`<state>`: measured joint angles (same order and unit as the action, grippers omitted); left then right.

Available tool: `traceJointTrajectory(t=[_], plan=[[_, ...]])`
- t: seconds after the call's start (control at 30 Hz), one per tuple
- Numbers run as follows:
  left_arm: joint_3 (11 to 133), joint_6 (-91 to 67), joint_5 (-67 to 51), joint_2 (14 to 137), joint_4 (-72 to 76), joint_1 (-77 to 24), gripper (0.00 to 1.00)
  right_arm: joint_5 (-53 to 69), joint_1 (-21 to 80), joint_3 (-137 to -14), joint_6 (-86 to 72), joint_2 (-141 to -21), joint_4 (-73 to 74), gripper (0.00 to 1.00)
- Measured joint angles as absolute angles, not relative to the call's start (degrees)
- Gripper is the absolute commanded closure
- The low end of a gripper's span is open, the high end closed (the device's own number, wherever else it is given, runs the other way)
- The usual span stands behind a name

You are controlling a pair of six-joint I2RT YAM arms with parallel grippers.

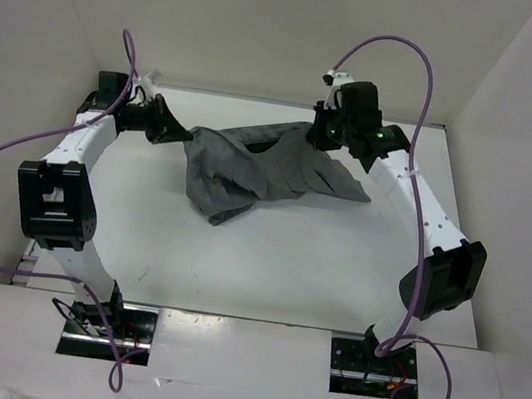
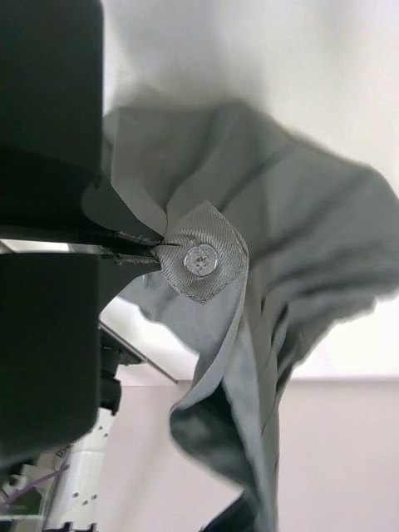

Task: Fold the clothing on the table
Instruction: Flatten the skirt out

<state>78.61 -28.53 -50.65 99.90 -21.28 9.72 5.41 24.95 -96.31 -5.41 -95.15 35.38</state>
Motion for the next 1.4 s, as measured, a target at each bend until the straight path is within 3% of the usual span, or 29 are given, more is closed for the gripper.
traceJointTrajectory(t=[0.23,0.5,0.63,0.8,1.0,1.1,1.13,1.17,1.27,1.3,1.4], plan=[[83.5,-28.3,-55.8,90.6,-21.4,7.6,1.00,11.6,21.7,-96.5,-7.4,-89.5,38.2,1.00],[72.7,-30.5,-59.5,55.5,-20.4,6.9,1.00,22.0,22.0,-84.9,-9.7,-55.1,38.8,1.00],[74.1,-32.8,-60.2,45.9,-20.8,6.5,1.00,25.5,22.3,-85.4,-10.9,-44.1,38.8,1.00],[76.7,-35.0,-59.4,50.6,-20.5,5.9,1.00,24.8,23.1,-88.3,-12.4,-45.7,38.7,1.00],[73.9,-36.1,-54.3,73.5,-16.1,6.2,0.96,24.7,19.5,-85.0,-14.6,-69.0,33.5,1.00],[71.9,-36.2,-50.5,88.6,-14.5,6.3,0.76,24.5,17.8,-82.7,-16.0,-86.0,30.1,1.00],[72.0,-36.1,-49.6,93.0,-14.0,6.3,0.64,24.1,17.3,-82.3,-16.5,-91.3,29.7,1.00],[72.1,-36.1,-48.3,97.3,-13.4,6.3,0.38,23.7,16.6,-82.2,-16.9,-97.0,29.9,0.99],[72.4,-37.2,-44.4,106.2,-13.7,6.6,0.24,22.0,14.2,-82.1,-19.0,-106.9,31.1,0.90],[72.4,-37.6,-42.5,107.4,-14.1,6.6,0.14,20.4,13.1,-82.0,-20.0,-108.2,31.4,0.89],[73.9,-37.7,-38.0,107.3,-14.2,6.3,0.14,16.0,10.2,-82.1,-21.9,-107.2,31.1,0.87]])
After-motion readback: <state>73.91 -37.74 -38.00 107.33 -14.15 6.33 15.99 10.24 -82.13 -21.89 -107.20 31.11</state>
